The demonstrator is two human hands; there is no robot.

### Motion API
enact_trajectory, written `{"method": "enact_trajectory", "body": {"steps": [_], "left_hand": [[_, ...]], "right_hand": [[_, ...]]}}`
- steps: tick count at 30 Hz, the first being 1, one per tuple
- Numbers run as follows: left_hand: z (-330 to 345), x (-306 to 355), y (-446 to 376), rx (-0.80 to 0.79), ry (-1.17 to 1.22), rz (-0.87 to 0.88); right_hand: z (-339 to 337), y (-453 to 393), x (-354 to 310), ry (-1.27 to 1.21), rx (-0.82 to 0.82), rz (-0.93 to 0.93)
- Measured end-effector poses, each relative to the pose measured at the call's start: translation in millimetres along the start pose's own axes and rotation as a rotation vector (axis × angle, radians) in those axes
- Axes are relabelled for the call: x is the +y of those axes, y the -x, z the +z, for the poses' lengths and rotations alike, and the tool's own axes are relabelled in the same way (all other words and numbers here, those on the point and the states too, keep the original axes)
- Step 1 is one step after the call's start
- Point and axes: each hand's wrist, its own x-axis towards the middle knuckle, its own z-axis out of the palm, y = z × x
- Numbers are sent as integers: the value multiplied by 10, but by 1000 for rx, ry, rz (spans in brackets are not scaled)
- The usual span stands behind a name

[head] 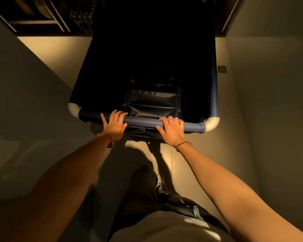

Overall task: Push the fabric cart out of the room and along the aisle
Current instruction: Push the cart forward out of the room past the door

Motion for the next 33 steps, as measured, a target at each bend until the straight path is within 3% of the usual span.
{"method": "enact_trajectory", "body": {"steps": [8,21,33], "left_hand": [[-330,56,-1052,51,-46,27],[-933,339,-2695,-58,-239,153],[-1021,717,-3257,-82,-215,116]], "right_hand": [[-213,-936,206,-53,20,-6],[-608,-2427,766,-13,15,20],[-889,-3216,1347,-49,-43,-48]]}}
